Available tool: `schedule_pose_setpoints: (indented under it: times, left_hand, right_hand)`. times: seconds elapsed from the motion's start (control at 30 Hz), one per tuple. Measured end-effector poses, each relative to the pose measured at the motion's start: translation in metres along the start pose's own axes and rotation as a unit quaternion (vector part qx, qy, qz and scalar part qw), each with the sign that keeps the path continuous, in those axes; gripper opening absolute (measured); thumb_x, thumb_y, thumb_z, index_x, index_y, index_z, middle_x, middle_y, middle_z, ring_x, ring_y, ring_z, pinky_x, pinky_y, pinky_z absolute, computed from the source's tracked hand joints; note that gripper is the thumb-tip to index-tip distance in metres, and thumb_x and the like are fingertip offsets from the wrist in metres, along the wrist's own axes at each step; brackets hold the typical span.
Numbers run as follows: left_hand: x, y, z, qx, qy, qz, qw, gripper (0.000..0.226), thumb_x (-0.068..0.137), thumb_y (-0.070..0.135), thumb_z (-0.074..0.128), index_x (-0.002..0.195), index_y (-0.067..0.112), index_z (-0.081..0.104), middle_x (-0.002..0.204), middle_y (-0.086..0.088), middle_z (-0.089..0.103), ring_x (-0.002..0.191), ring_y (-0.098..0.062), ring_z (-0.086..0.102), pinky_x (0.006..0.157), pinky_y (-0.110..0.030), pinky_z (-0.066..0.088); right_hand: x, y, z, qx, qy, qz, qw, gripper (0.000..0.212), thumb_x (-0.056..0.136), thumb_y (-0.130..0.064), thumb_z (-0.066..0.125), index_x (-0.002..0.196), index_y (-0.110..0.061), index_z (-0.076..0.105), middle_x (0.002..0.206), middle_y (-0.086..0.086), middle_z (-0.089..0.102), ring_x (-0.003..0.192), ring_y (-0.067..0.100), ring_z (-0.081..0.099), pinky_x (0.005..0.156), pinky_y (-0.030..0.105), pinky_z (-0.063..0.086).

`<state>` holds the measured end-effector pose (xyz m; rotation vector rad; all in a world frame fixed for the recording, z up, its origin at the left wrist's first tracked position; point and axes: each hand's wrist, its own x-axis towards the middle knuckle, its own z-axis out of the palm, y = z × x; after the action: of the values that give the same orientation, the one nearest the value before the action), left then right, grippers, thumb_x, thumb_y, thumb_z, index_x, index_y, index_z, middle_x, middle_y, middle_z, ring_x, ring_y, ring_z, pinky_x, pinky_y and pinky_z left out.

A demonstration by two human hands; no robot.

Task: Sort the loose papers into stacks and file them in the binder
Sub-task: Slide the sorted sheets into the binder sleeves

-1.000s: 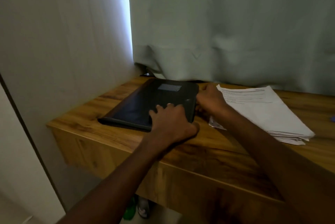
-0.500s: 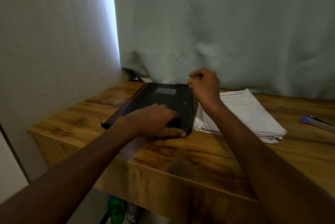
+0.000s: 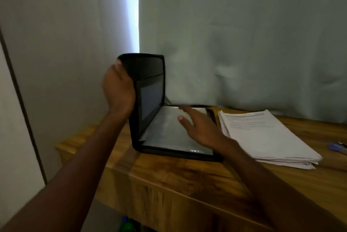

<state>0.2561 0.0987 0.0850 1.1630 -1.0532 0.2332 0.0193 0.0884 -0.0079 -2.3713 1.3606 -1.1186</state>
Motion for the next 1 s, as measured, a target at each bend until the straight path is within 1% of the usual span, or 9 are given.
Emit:
schedule_pose_setpoints:
  times: [0.17, 0.23, 0.33, 0.47, 0.6, 0.7, 0.8, 0.93, 1.0]
  left_hand:
    - [-0.004, -0.054, -0.05, 0.057, 0.017, -0.112, 0.992, 0.029, 0.106, 0.013, 0.041, 0.13, -0.001, 0.05, 0.124, -0.02, 0.058, 0.11, -0.035, 0.059, 0.086, -0.036, 0.044]
    - [-0.017, -0.068, -0.063, 0.143, -0.025, -0.057, 0.988, 0.064, 0.091, 0.002, 0.062, 0.149, 0.005, 0.036, 0.146, -0.022, 0.042, 0.13, -0.039, 0.047, 0.106, -0.046, 0.044]
    - [-0.029, -0.085, -0.073, 0.311, -0.119, 0.089, 0.939, 0.099, 0.072, 0.015, 0.085, 0.156, 0.014, 0.031, 0.167, -0.019, 0.009, 0.152, -0.043, 0.011, 0.122, -0.059, 0.016]
    - [-0.037, -0.088, -0.061, 0.337, -0.335, 0.164, 0.865, 0.045, 0.099, 0.041, 0.056, 0.142, 0.027, 0.053, 0.159, -0.009, 0.039, 0.153, -0.028, 0.024, 0.126, -0.055, 0.006]
    - [-0.054, -0.081, -0.048, 0.445, -0.41, 0.184, 0.775, 0.044, 0.099, 0.059, 0.045, 0.127, 0.031, 0.064, 0.135, -0.005, 0.06, 0.131, -0.027, 0.051, 0.116, -0.052, 0.031]
    - [-0.068, -0.069, -0.056, 0.452, -0.407, 0.152, 0.779, 0.033, 0.098, 0.051, 0.052, 0.11, 0.025, 0.067, 0.1, 0.001, 0.062, 0.093, -0.018, 0.058, 0.089, -0.039, 0.045]
    - [-0.071, -0.051, -0.056, 0.484, -0.389, 0.174, 0.764, 0.03, 0.098, 0.047, 0.054, 0.103, 0.021, 0.066, 0.098, -0.005, 0.063, 0.085, -0.022, 0.06, 0.072, -0.034, 0.039]
    - [-0.061, -0.037, -0.012, 0.346, -0.401, 0.146, 0.836, 0.033, 0.098, 0.044, 0.054, 0.088, 0.014, 0.065, 0.085, -0.004, 0.061, 0.076, -0.024, 0.061, 0.07, -0.034, 0.05]
    - [-0.064, -0.04, 0.034, 0.249, -0.458, 0.119, 0.845, 0.035, 0.096, 0.048, 0.056, 0.098, 0.016, 0.07, 0.096, -0.006, 0.069, 0.091, -0.027, 0.067, 0.079, -0.035, 0.053]
  right_hand:
    - [-0.008, -0.019, 0.041, -0.14, -0.25, 0.009, 0.958, 0.063, 0.102, -0.068, 0.027, 0.158, -0.039, 0.027, 0.168, -0.008, 0.023, 0.152, 0.019, 0.024, 0.121, 0.055, 0.014]
    - [-0.008, -0.02, 0.042, -0.156, -0.259, 0.016, 0.953, 0.064, 0.1, -0.071, 0.026, 0.158, -0.042, 0.025, 0.168, -0.009, 0.021, 0.153, 0.019, 0.022, 0.12, 0.056, 0.012]
    - [-0.007, -0.02, 0.037, -0.162, -0.252, 0.012, 0.954, 0.066, 0.096, -0.077, 0.028, 0.154, -0.047, 0.03, 0.166, -0.01, 0.027, 0.149, 0.02, 0.029, 0.119, 0.055, 0.018]
    - [-0.008, -0.018, 0.036, -0.177, -0.243, -0.003, 0.954, 0.069, 0.091, -0.083, 0.024, 0.151, -0.05, 0.034, 0.161, -0.012, 0.034, 0.144, 0.022, 0.035, 0.116, 0.056, 0.025]
    - [-0.005, -0.01, 0.034, -0.129, -0.222, -0.013, 0.966, 0.061, 0.094, -0.078, 0.031, 0.144, -0.047, 0.047, 0.151, -0.014, 0.047, 0.134, 0.017, 0.043, 0.112, 0.053, 0.032]
    - [-0.002, 0.004, 0.031, -0.067, -0.145, -0.001, 0.987, 0.051, 0.097, -0.065, 0.048, 0.14, -0.038, 0.055, 0.145, -0.011, 0.054, 0.126, 0.012, 0.052, 0.11, 0.049, 0.042]
    - [-0.002, 0.023, 0.023, -0.155, -0.096, 0.063, 0.981, 0.058, 0.099, -0.06, 0.049, 0.149, -0.03, 0.046, 0.154, -0.002, 0.047, 0.138, 0.023, 0.045, 0.114, 0.054, 0.035]
    - [-0.001, 0.031, 0.012, -0.214, -0.136, 0.101, 0.962, 0.07, 0.094, -0.074, 0.042, 0.146, -0.027, 0.048, 0.147, 0.004, 0.052, 0.133, 0.029, 0.048, 0.11, 0.052, 0.037]
    - [0.0, 0.029, 0.01, -0.218, -0.125, 0.094, 0.963, 0.07, 0.09, -0.078, 0.046, 0.14, -0.029, 0.053, 0.139, 0.003, 0.055, 0.128, 0.028, 0.05, 0.106, 0.05, 0.041]
